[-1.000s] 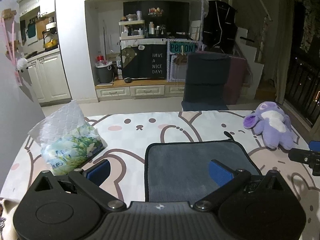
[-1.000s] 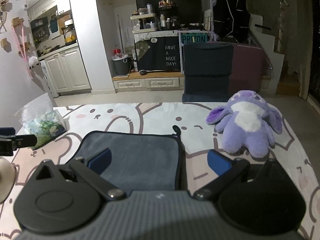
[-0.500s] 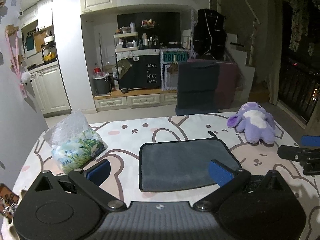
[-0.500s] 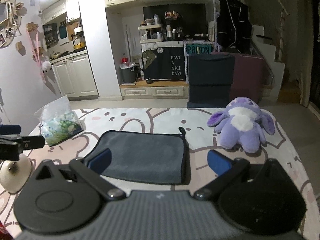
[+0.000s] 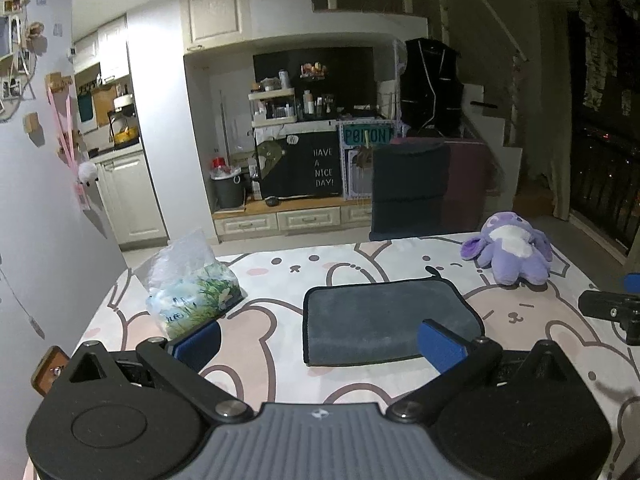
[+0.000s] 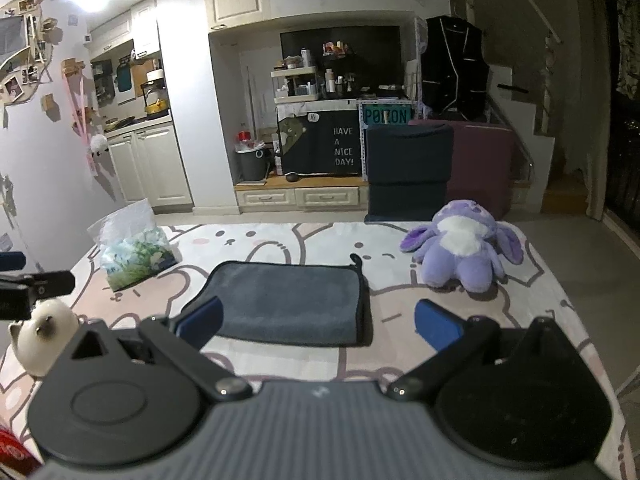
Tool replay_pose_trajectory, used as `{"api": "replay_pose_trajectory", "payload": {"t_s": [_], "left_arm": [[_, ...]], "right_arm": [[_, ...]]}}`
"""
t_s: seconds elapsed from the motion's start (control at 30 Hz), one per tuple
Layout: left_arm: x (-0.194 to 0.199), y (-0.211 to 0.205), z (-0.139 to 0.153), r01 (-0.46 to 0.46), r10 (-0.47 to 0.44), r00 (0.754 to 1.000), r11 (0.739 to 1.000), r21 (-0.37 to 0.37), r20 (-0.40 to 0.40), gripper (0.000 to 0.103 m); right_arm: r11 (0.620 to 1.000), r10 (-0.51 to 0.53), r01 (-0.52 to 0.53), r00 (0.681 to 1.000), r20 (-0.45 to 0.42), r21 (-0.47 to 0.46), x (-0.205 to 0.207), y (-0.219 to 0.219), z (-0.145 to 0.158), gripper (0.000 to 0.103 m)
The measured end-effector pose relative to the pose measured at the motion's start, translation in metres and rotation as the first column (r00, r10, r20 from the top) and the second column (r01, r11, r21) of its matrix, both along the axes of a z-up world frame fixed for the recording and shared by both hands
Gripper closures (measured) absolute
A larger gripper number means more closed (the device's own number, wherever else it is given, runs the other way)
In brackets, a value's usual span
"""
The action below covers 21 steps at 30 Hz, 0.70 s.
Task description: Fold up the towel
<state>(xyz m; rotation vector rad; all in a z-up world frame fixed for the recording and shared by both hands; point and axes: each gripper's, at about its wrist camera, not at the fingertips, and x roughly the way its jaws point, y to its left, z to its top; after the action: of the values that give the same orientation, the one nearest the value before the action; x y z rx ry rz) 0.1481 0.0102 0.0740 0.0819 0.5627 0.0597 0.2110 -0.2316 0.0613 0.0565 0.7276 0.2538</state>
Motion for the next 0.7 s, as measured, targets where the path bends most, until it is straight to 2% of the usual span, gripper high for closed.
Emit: {"api": "replay_pose_trajectory", "payload": {"t_s": [0.13,0.37,0.57,0.7], "left_arm": [[-0.015,-0.001,-0.002,0.019,-0.019,1.000,1.000,-0.007,0.014,0.000],[-0.035,-0.004,-0.010,0.031,-0.031,0.999,0.999,-0.017,-0.010,0.000],[-0.052,-0.013,-0.022,0.033,-0.031,0.999,0.999,0.037,-0.035,0.000],[-0.060,-0.017,-0.025,0.050,-0.048,0.998,0.998,0.037,-0.048,0.000]], "right_arm": [[1.000,-0.005,0.005,1.000,0.002,-0.004,-0.015,-0.003,0.000,0.000],[1.000,0.000,0.000,1.000,0.009,0.003,-0.045,-0.005,0.002,0.000],[1.000,0.016,-0.015,0.999,0.035,-0.024,-0.069,-0.003,-0.001,0.000],[0.999,0.033,-0.032,0.999,0.039,-0.042,-0.082,-0.001,-0.003,0.000]]}}
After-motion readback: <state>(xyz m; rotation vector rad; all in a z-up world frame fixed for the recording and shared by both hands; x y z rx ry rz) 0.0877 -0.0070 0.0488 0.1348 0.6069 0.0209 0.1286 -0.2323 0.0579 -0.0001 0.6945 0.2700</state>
